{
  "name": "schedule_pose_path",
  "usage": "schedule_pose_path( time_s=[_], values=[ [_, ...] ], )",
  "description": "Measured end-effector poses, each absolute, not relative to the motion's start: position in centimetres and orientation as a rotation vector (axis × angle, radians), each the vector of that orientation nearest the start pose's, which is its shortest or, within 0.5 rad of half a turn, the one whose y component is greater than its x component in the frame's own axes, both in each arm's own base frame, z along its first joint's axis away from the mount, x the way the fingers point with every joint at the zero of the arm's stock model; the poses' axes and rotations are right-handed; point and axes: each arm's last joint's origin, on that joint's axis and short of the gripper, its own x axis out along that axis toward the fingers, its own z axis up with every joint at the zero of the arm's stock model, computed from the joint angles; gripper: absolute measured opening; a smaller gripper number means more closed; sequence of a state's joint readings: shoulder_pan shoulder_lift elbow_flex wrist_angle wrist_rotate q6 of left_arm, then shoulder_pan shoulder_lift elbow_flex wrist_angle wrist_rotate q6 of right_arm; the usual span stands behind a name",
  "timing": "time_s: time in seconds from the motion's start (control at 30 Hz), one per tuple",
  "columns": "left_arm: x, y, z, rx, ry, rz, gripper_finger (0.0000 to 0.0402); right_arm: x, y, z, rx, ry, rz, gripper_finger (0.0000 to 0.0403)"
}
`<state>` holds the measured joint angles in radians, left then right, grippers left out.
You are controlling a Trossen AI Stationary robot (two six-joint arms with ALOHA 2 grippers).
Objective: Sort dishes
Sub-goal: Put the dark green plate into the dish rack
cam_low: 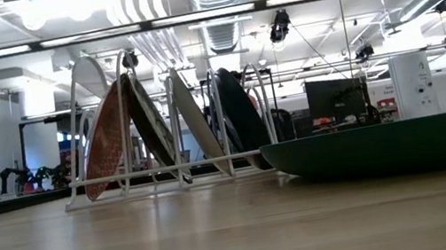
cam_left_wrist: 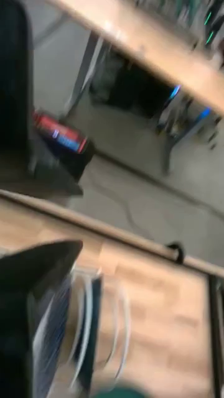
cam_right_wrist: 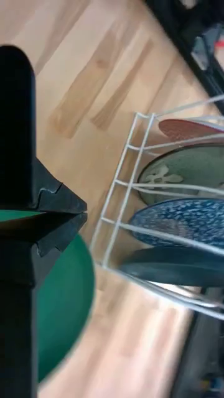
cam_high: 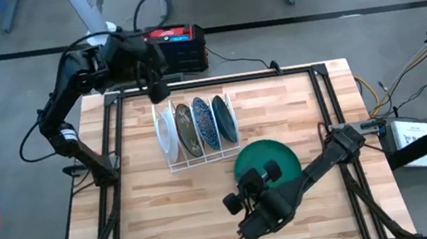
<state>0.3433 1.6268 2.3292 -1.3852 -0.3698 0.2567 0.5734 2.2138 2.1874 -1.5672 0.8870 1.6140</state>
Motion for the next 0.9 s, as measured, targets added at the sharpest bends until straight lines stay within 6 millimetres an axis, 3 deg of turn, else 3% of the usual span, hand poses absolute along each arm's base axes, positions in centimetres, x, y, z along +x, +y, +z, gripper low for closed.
schedule_pose_path(
  time_s=[0.07,0.13,0.3,0.47,0.73,0.9],
  values=[
    [23.3,9.1,50.8,0.209,0.809,0.565,0.0044,36.4,20.7,28.9,0.326,0.641,-0.951,0.0],
    [22.6,8.4,50.7,0.191,0.812,0.556,0.0012,35.8,20.3,29.6,0.301,0.673,-0.937,0.0],
    [20.3,6.1,50.0,0.157,0.787,0.532,0.0004,34.3,19.4,30.8,0.254,0.742,-0.898,0.0],
    [18.5,3.5,47.8,0.129,0.704,0.46,0.0001,32.8,18.5,30.7,0.209,0.787,-0.895,0.0],
    [17.6,0.6,41.2,0.107,0.702,0.48,0.0,31.2,17.5,29.0,0.181,0.813,-0.912,0.0],
    [17.2,-2.2,38.6,0.121,0.539,0.463,0.0,30.1,16.9,27.4,0.172,0.871,-0.919,0.0]
  ],
)
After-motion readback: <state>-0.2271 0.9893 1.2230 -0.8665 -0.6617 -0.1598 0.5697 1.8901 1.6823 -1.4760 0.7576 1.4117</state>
